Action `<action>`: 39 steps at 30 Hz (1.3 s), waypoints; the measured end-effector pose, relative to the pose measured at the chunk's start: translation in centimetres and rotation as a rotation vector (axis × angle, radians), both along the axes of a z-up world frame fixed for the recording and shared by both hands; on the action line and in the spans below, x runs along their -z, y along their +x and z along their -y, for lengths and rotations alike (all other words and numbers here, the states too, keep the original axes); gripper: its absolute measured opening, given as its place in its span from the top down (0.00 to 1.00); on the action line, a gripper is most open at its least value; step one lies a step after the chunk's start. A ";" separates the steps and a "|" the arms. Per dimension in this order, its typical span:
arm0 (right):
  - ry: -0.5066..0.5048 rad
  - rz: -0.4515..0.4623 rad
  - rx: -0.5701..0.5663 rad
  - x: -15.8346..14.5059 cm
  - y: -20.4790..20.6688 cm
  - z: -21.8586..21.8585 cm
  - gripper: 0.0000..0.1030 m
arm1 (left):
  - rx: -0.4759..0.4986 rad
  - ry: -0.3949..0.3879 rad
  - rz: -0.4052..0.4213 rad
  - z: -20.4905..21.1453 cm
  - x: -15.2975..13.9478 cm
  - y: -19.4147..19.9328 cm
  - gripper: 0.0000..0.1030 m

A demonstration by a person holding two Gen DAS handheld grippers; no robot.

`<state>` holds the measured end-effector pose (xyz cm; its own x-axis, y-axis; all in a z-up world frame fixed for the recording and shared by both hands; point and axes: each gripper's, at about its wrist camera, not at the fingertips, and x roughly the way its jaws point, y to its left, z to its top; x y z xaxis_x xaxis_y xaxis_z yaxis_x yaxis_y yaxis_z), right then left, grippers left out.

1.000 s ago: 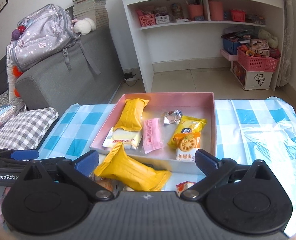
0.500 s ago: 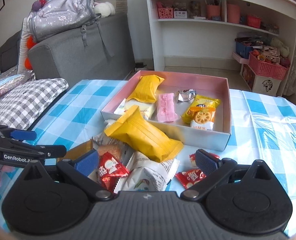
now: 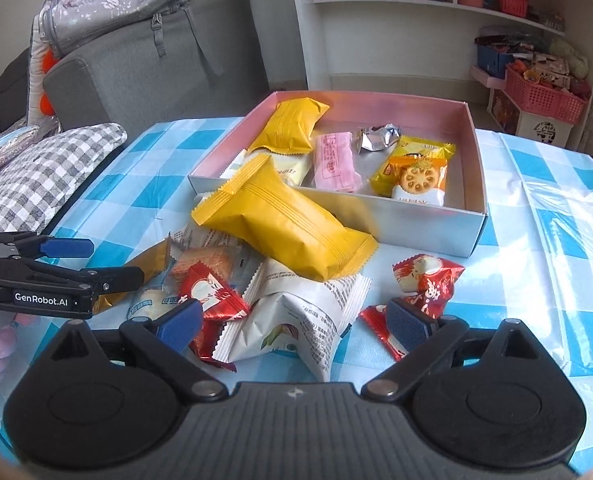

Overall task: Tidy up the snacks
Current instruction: 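Grasp the gold bar pack with the left gripper while the right grasps the white printed paper pack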

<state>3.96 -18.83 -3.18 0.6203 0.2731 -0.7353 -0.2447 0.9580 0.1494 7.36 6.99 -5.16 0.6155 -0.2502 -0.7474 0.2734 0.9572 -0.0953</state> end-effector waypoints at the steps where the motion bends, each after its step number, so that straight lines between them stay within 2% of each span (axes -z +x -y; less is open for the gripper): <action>1: -0.002 -0.005 0.001 0.2 0.1 0.0 0.09 | 0.010 0.000 -0.005 0.1 0.1 0.0 0.20; 4: 0.008 -0.007 0.004 0.4 0.2 0.3 0.09 | 0.026 0.002 -0.006 0.4 0.4 0.1 0.26; 6: 0.016 -0.012 0.011 0.4 0.3 0.6 0.10 | 0.025 -0.017 -0.025 0.4 0.4 0.2 0.37; 9: 0.027 -0.033 0.021 0.5 0.5 0.9 0.20 | 0.035 -0.031 -0.050 0.6 0.2 0.2 0.48; 12: 0.039 -0.085 0.021 0.5 0.9 1.3 0.22 | 0.050 -0.043 -0.089 0.9 0.0 0.2 0.59; 16: 0.058 -0.116 0.033 0.2 0.8 1.9 0.26 | 0.070 -0.010 -0.119 1.5 -0.4 -0.2 0.61; 24: 0.063 -0.119 0.025 0.8 1.2 0.8 0.26 | 0.052 0.053 -0.101 2.7 -0.2 -0.3 0.60; 27: 0.044 -0.115 0.015 1.3 1.5 0.1 0.27 | 0.039 0.111 -0.137 3.2 0.3 0.0 0.62; 28: 0.032 -0.104 0.014 1.3 1.5 -0.1 0.28 | 0.054 0.137 -0.124 3.5 0.3 -0.2 0.62; 30: 0.015 -0.094 0.003 1.2 1.5 -0.5 0.34 | 0.070 0.178 -0.118 4.0 0.3 -0.5 0.62; 31: 0.015 -0.094 0.000 1.1 1.4 -0.5 0.39 | 0.068 0.178 -0.123 4.0 0.2 -0.6 0.62; 39: 0.021 -0.103 0.006 0.7 1.6 -0.1 0.53 | 0.042 0.168 -0.149 3.6 0.0 -0.6 0.74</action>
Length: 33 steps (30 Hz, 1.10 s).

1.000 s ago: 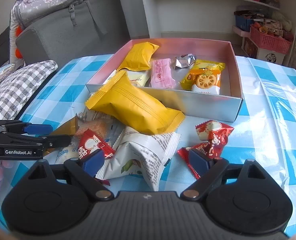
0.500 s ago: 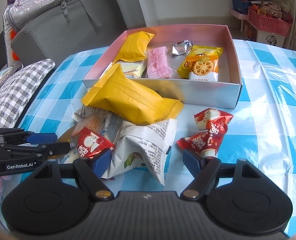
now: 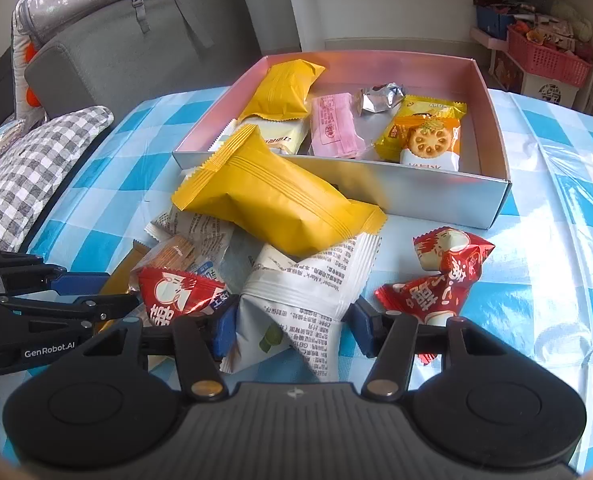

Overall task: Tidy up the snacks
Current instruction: 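Grasp the gold bar pack with the left gripper while the right grasps the white printed paper pack, then carry the gold bar pack and white paper pack over the pink box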

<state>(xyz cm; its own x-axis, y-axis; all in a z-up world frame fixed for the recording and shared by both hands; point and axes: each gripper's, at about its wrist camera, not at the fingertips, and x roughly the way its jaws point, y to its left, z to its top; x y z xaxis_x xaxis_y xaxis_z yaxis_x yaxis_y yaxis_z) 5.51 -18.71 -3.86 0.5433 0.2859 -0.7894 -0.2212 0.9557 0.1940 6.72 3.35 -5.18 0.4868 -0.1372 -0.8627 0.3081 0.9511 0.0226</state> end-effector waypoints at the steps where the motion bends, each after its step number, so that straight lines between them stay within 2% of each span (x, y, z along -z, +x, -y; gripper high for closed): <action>1: -0.005 0.001 0.000 -0.1 0.0 0.0 0.53 | -0.002 0.001 -0.001 0.0 0.0 -0.1 0.74; 8: -0.011 0.003 0.000 -0.7 -0.3 0.1 0.55 | -0.022 -0.001 -0.013 -0.1 -0.2 -0.4 0.74; 19: 0.053 0.006 0.052 -2.2 -0.6 1.4 0.55 | -0.082 -0.060 0.005 -1.2 -1.8 -0.4 0.74; 25: 0.091 0.002 0.080 -2.8 -0.7 2.2 0.55 | -0.099 -0.084 0.031 -1.3 -3.1 -0.4 0.74; 33: 0.152 0.043 0.113 -3.9 -0.3 2.8 0.55 | -0.114 -0.095 0.091 -0.6 -5.0 0.0 0.74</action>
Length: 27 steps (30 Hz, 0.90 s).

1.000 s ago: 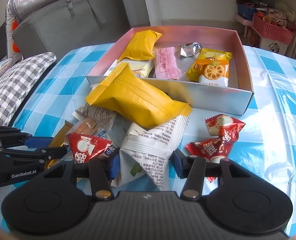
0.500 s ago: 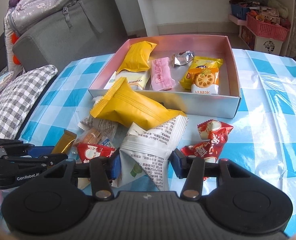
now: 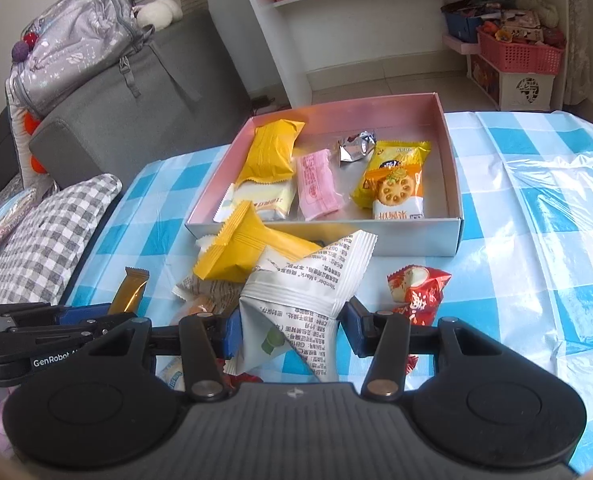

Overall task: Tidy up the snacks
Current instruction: 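Carry the gold bar pack and white paper pack over the pink box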

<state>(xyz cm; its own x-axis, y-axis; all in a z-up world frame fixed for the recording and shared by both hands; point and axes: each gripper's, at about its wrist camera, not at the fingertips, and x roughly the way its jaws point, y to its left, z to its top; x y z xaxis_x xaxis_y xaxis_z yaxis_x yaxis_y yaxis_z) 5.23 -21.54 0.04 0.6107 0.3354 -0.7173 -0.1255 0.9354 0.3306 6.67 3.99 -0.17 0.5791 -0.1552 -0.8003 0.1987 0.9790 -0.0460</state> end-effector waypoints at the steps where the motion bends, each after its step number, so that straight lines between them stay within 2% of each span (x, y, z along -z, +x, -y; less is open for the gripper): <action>1: 0.008 -0.002 0.006 0.0 0.1 0.2 0.55 | 0.000 0.003 0.004 0.2 -0.1 0.1 0.74; 8: 0.035 0.018 0.068 -0.7 1.4 1.9 0.55 | 0.006 0.015 0.051 2.0 -1.4 2.2 0.74; 12: 0.029 0.033 0.100 -1.1 3.0 2.7 0.55 | 0.024 -0.012 0.071 3.5 -2.4 4.1 0.74; 16: 0.020 0.045 0.107 -1.3 5.0 3.3 0.55 | 0.056 0.000 0.103 5.7 -2.9 6.4 0.74; 21: -0.006 0.055 0.107 -1.3 8.5 4.3 0.55 | 0.088 -0.017 0.113 7.9 -2.6 10.1 0.74; 27: 0.032 0.037 0.146 -0.8 12.4 5.7 0.55 | 0.120 -0.038 0.115 10.4 -1.3 14.5 0.74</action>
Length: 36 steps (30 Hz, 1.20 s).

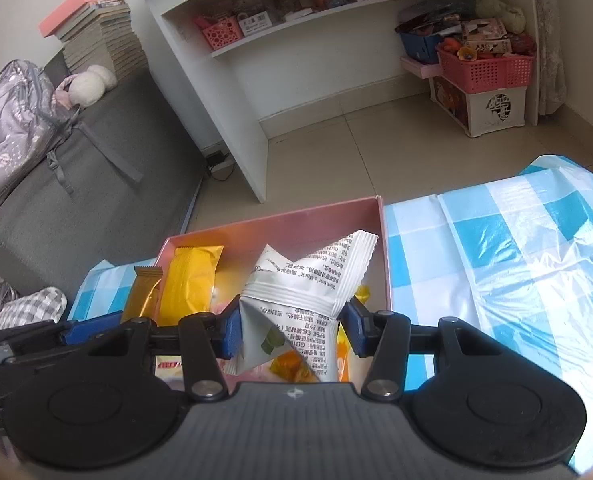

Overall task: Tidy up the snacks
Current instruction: 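Carry the gold bar pack and white paper pack over the pink box, then open both grippers to drop the packs into the pink box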

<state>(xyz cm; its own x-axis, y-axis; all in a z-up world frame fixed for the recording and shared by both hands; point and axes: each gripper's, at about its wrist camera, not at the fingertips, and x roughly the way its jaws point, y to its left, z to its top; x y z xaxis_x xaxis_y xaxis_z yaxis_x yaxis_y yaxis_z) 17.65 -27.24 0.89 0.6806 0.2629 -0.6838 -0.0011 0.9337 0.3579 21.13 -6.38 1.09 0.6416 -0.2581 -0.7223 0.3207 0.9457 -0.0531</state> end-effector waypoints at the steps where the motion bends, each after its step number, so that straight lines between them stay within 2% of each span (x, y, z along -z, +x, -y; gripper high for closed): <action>1: -0.004 -0.001 0.004 0.1 0.5 0.0 0.55 | 0.010 0.008 0.003 0.5 0.3 0.5 0.74; 5: -0.035 0.000 0.005 0.6 2.3 -0.1 0.55 | 0.036 0.024 0.006 2.0 1.7 2.1 0.74; 9: -0.091 -0.004 0.000 1.0 3.1 -0.4 0.55 | 0.032 0.008 -0.013 2.5 2.8 3.3 0.74; 13: -0.101 -0.005 0.003 1.1 3.4 -0.4 0.53 | 0.036 -0.007 -0.006 2.6 3.3 4.0 0.74; 17: -0.074 0.017 0.011 0.6 3.3 -0.3 0.44 | 0.065 -0.032 0.000 2.5 3.3 3.9 0.67; 18: -0.076 0.021 0.013 0.5 3.2 -0.3 0.39 | 0.062 -0.025 0.003 2.5 3.3 3.8 0.58; 20: -0.087 0.027 0.016 0.1 3.1 -0.4 0.38 | 0.055 -0.023 0.011 2.4 3.2 3.6 0.48; 26: -0.122 0.027 0.005 -0.5 2.8 -0.6 0.32 | 0.060 -0.019 -0.002 2.2 2.6 2.8 0.45; 36: -0.150 0.038 -0.015 -1.7 0.3 -1.1 0.22 | 0.049 -0.006 0.006 0.6 0.4 -0.1 0.34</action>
<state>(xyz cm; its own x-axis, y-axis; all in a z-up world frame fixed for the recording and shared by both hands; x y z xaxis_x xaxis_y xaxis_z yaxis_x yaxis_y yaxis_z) 17.94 -26.13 2.63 0.7032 0.1700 -0.6904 -0.0263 0.9766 0.2137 20.99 -7.03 0.64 0.6321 -0.2935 -0.7171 0.3668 0.9286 -0.0568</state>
